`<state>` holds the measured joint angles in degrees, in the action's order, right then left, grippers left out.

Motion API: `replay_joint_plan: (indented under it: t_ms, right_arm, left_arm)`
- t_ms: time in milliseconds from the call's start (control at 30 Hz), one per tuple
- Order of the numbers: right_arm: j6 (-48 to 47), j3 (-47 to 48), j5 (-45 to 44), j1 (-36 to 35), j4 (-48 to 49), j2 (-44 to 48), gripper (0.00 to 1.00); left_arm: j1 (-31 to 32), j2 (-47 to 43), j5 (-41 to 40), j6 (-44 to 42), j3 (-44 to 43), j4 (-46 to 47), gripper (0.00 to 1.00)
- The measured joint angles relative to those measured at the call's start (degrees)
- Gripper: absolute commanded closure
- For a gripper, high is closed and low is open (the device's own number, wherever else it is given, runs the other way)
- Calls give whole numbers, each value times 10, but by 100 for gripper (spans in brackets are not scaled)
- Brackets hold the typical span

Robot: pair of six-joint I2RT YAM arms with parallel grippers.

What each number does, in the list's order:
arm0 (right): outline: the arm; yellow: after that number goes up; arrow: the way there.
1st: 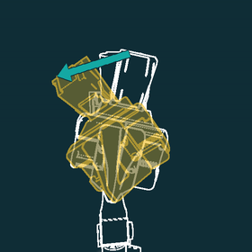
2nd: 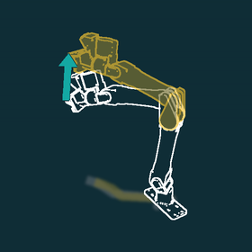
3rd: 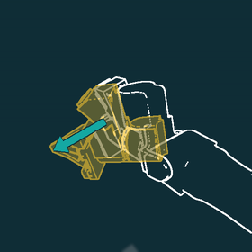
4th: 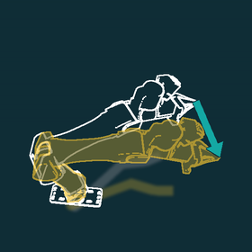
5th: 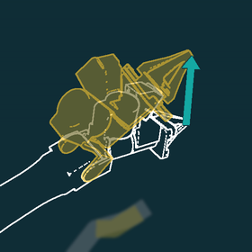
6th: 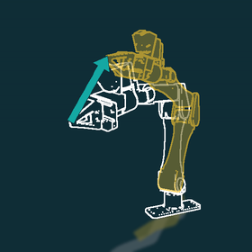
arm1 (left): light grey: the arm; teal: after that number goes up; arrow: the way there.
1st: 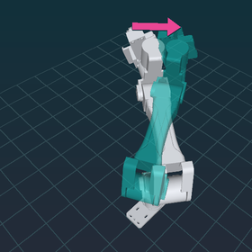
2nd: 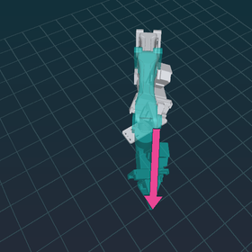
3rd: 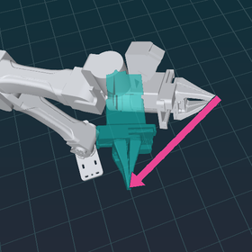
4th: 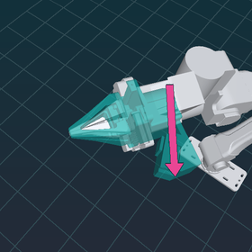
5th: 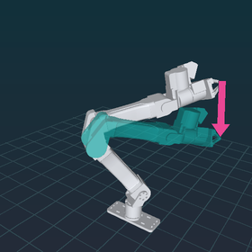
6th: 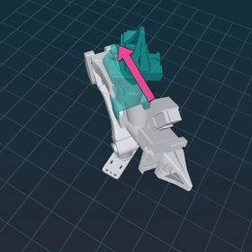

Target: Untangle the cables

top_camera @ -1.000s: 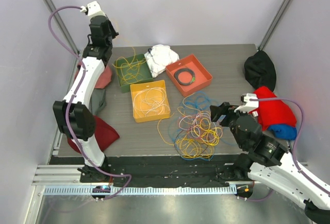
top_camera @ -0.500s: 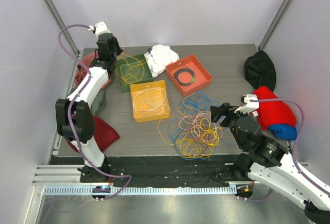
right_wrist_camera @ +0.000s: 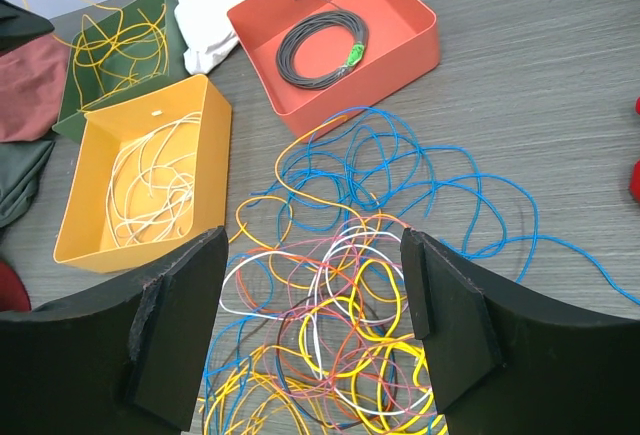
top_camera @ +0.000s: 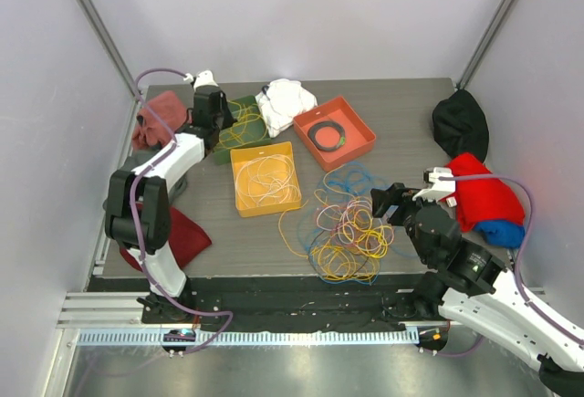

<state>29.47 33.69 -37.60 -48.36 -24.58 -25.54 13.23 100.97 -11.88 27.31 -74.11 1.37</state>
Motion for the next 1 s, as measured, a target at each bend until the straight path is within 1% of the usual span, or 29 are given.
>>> replay_joint_plan:
  t_ms: [233,333,433,567,633,733,767,867,900,933,967,1000]
  right_arm:
    - [2,-5,3,0,6,0,22]
    - [2,-6,4,0,6,1,22]
    - [2,-6,4,0,5,1,22]
    - [2,-6,3,0,5,0,22]
    - [2,-6,2,0,5,0,22]
    - [2,-6,1,0,5,-1,22]
    - [2,-6,1,0,5,-4,22]
    - [2,-6,2,0,5,-13,22]
    - [2,-6,2,0,5,-15,22]
    - [2,-6,2,0,5,-16,22]
    - [2,-6,2,0,5,-16,22]
    - [2,-6,2,0,5,-15,22]
  left_arm:
    - [2,2,44,24,-5,-36,100]
    - [3,24,44,22,-40,-66,100]
    - [2,68,33,15,-99,-88,100]
    - [1,124,10,2,-156,-115,100]
    - [-2,145,1,-3,-170,-130,100]
    - [-6,157,-11,-9,-170,-151,100]
    - [-7,158,-17,-10,-168,-158,98]
    - [-14,157,-32,-14,-166,-165,58]
    - [-17,157,-34,-15,-165,-166,33]
    - [-21,155,-36,-15,-163,-168,6]
    - [-24,153,-38,-19,-160,-168,0]
    - [-28,147,-40,-16,-152,-168,0]
